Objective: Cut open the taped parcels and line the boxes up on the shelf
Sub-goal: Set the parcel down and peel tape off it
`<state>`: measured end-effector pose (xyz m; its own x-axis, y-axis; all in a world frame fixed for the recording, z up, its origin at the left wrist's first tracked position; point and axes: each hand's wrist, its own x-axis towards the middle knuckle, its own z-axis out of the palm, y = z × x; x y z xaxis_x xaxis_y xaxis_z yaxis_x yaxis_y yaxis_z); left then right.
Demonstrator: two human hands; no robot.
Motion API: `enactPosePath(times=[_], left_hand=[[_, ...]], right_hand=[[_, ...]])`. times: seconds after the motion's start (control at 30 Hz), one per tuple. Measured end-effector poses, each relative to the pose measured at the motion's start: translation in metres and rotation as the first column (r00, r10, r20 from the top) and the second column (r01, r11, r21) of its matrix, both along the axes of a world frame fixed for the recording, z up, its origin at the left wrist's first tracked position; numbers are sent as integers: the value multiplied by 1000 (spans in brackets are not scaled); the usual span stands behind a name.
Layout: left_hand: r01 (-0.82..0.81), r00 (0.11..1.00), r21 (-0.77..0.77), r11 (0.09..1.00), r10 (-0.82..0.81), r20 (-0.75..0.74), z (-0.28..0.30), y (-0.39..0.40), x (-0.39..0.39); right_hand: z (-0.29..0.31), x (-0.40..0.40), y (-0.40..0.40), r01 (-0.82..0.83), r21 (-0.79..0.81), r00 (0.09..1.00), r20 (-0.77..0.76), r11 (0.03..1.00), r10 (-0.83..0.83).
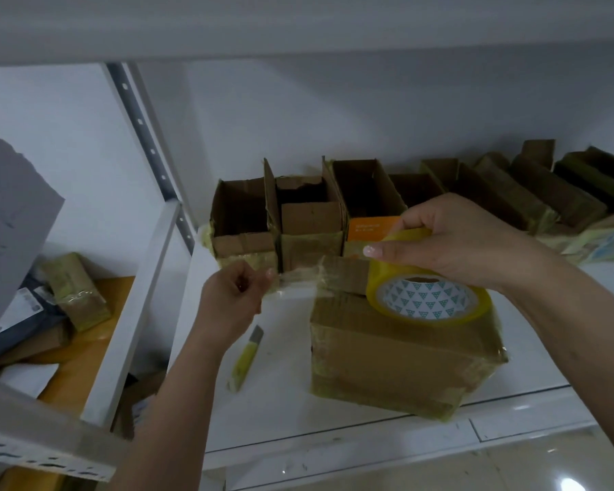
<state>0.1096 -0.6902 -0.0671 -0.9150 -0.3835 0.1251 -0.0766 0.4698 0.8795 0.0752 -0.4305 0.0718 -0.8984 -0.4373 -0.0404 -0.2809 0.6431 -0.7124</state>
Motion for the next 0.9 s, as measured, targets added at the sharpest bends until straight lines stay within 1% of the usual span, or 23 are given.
enactPosePath(times=[0.07,0.13,0.2,0.27,0.43,0.5,0.57,0.63,0.7,0.73,0.77,0.8,0.83,0.87,0.9], left_hand=[[3,1000,62,998,-4,29,-12,6,-2],[25,995,218,976,-46,90,-29,22,-3],[53,979,412,910,-129,160,-49,48,-2],[12,961,524,851,-154,228,-63,69,0],[-98,932,566,819,-125,341,-72,77,0],[-138,908,600,788,-142,395,-76,80,1],[-169,901,626,762,-139,412,-78,84,1],[-181,896,624,760,-134,423,-78,84,0],[-150,890,596,789,-155,429,-76,81,1],[-122,884,563,817,-168,436,-73,77,0],[-63,879,486,871,-182,440,-69,70,-2],[10,884,351,936,-172,435,-62,62,-6],[66,907,191,979,-139,397,-50,53,-9],[101,948,85,991,-122,294,-34,43,-12],[141,978,52,989,-147,146,-14,36,-12]], right_hand=[[0,-1,-2,1,21,1000,-5,1000,-1],[-1,-3,-3,4,8,1000,-11,1000,-4],[-3,-3,-2,11,-12,1000,-18,1000,-11],[-4,-3,-2,15,-29,1000,-21,999,-16],[-5,-4,-2,20,-37,1000,-23,999,-21],[-6,-3,-2,17,-40,999,-28,999,-18],[-6,-4,-2,31,-46,999,-34,998,-33],[-6,-2,-2,35,-47,998,-46,998,-38],[-7,-1,-2,17,-60,997,-69,998,-21],[-6,-1,-2,8,-61,997,-79,998,-12],[-5,-1,-1,-6,-53,997,-76,999,2],[-4,-3,2,-34,-40,998,-47,999,32],[0,-6,6,-77,-30,997,12,997,78],[4,-9,11,-127,-31,988,85,991,129],[8,-12,16,-169,-46,973,152,984,174]])
